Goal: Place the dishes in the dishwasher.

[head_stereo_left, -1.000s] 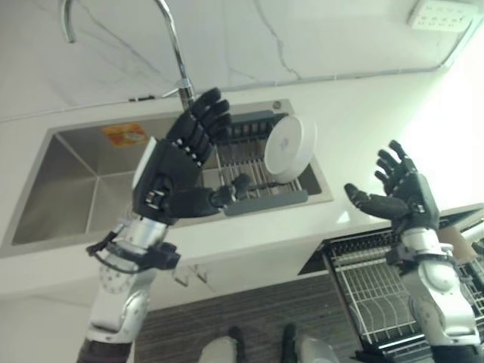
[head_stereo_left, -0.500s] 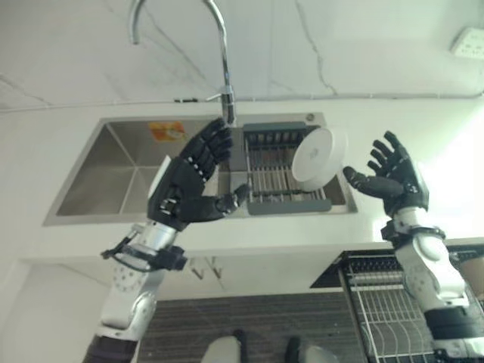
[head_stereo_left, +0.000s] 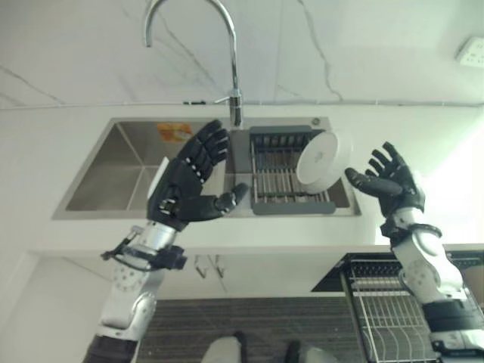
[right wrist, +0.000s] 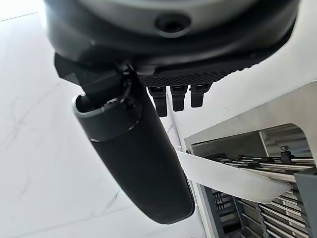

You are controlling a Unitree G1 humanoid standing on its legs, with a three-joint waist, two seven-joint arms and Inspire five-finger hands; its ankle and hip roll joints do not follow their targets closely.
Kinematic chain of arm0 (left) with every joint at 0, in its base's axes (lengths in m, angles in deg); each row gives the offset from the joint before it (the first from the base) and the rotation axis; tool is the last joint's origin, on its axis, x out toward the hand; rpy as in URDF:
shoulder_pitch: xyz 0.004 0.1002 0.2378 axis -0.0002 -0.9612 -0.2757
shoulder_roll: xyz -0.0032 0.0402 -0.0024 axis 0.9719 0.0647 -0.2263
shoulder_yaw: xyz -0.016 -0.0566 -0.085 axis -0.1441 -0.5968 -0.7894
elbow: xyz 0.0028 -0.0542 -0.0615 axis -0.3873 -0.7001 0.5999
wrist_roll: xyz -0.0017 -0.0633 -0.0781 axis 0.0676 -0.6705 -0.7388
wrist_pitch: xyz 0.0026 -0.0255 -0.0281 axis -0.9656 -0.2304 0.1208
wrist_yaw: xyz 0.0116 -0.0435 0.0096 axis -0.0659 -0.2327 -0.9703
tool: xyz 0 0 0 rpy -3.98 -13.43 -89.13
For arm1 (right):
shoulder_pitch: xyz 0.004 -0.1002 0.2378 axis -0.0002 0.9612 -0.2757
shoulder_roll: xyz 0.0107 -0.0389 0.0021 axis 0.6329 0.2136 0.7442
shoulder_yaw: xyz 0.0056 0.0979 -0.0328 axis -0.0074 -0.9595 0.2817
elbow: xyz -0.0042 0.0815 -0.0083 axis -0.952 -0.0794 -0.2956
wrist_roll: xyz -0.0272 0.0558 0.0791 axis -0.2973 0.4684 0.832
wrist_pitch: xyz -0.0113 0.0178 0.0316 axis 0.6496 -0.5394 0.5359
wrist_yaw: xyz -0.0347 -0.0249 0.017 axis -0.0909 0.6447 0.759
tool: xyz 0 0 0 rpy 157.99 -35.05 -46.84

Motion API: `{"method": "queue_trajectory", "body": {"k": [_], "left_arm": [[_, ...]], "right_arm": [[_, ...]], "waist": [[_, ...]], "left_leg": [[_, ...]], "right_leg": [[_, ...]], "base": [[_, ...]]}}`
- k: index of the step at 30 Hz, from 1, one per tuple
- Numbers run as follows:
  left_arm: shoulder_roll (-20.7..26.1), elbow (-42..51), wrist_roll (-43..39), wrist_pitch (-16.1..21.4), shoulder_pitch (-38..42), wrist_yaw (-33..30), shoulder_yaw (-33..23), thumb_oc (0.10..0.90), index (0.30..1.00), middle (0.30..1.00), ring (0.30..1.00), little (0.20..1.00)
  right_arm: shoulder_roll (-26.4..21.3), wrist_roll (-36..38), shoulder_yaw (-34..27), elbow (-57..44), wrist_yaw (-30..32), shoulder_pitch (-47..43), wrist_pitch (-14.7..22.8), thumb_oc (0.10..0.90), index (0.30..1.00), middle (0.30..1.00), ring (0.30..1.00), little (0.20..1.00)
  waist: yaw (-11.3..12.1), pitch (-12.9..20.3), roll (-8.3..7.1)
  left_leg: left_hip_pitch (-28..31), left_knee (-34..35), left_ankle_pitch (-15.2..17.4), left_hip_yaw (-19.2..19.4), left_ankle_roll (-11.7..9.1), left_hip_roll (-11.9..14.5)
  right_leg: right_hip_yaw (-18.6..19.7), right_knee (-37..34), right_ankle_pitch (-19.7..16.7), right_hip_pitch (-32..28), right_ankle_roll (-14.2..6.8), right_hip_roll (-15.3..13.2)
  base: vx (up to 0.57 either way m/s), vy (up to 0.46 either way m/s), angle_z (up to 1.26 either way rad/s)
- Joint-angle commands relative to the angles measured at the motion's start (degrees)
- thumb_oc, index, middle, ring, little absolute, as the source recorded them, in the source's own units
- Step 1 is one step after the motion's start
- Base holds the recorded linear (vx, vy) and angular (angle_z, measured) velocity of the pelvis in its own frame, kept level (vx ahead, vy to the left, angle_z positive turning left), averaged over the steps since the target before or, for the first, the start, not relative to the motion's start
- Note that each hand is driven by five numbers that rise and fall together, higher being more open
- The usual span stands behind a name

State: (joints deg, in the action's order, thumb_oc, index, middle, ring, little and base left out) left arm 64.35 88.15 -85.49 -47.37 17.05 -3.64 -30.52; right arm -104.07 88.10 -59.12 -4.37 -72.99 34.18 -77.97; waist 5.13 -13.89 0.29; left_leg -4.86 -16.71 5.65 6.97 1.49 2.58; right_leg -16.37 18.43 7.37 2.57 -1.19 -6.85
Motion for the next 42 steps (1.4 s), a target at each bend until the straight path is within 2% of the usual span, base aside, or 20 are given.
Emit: {"method": "queue_trajectory", "body": {"k": [1,26,28,35,42], "left_arm": [[1.57,3.08,0.07,4.44,4.00,-1.25,1.19,0.800,0.900,0.900,0.900,0.900],[2.71,2.46,-0.39,3.45,4.05,-3.03,2.24,0.800,0.900,0.900,0.900,0.900],[2.90,2.27,-0.43,3.27,4.22,-3.14,2.27,0.800,0.900,0.900,0.900,0.900],[3.41,1.69,-0.68,2.88,4.38,-3.45,2.49,0.800,0.900,0.900,0.900,0.900],[3.73,1.63,-0.64,2.35,4.42,-3.86,2.90,0.800,0.900,0.900,0.900,0.900]], "right_arm": [[-1.19,2.29,-1.90,1.33,-0.19,-7.78,3.74,0.800,0.900,0.900,0.900,0.900],[-2.68,4.60,1.68,6.82,-1.79,-13.11,1.38,0.800,0.900,0.900,0.900,0.900],[-2.50,7.06,1.70,7.54,-2.49,-13.57,0.91,0.800,0.900,0.900,0.900,0.900],[-2.97,7.97,1.89,11.65,-1.84,-14.55,0.82,0.800,0.900,0.900,0.900,0.900],[-3.44,9.62,1.77,14.49,-0.96,-15.53,-0.81,0.800,0.900,0.900,0.900,0.900]], "waist": [[0.43,5.82,-1.62],[2.27,6.58,-1.57],[2.47,6.69,-1.54],[3.04,6.92,-1.54],[3.39,7.02,-1.50]], "left_leg": [[3.20,-0.48,6.68,-2.89,-4.42,0.66],[3.22,-0.48,6.29,-3.47,-4.96,0.78],[3.20,-0.48,6.28,-3.59,-5.00,0.76],[3.13,-0.48,6.20,-3.75,-5.12,0.81],[3.14,-0.48,6.13,-4.00,-5.18,0.74]], "right_leg": [[1.38,-1.24,3.55,-3.15,-4.72,-0.37],[-0.83,-1.24,4.67,-4.55,-4.70,-1.50],[-1.01,-1.24,4.75,-4.63,-4.69,-1.57],[-1.56,-1.24,4.97,-4.90,-4.72,-1.83],[-1.85,-1.24,5.13,-5.11,-4.70,-1.94]], "base": [[0.00,0.000,0.00],[0.00,0.005,0.02],[0.00,0.005,0.03],[0.00,0.004,0.03],[0.01,0.000,0.05]]}}
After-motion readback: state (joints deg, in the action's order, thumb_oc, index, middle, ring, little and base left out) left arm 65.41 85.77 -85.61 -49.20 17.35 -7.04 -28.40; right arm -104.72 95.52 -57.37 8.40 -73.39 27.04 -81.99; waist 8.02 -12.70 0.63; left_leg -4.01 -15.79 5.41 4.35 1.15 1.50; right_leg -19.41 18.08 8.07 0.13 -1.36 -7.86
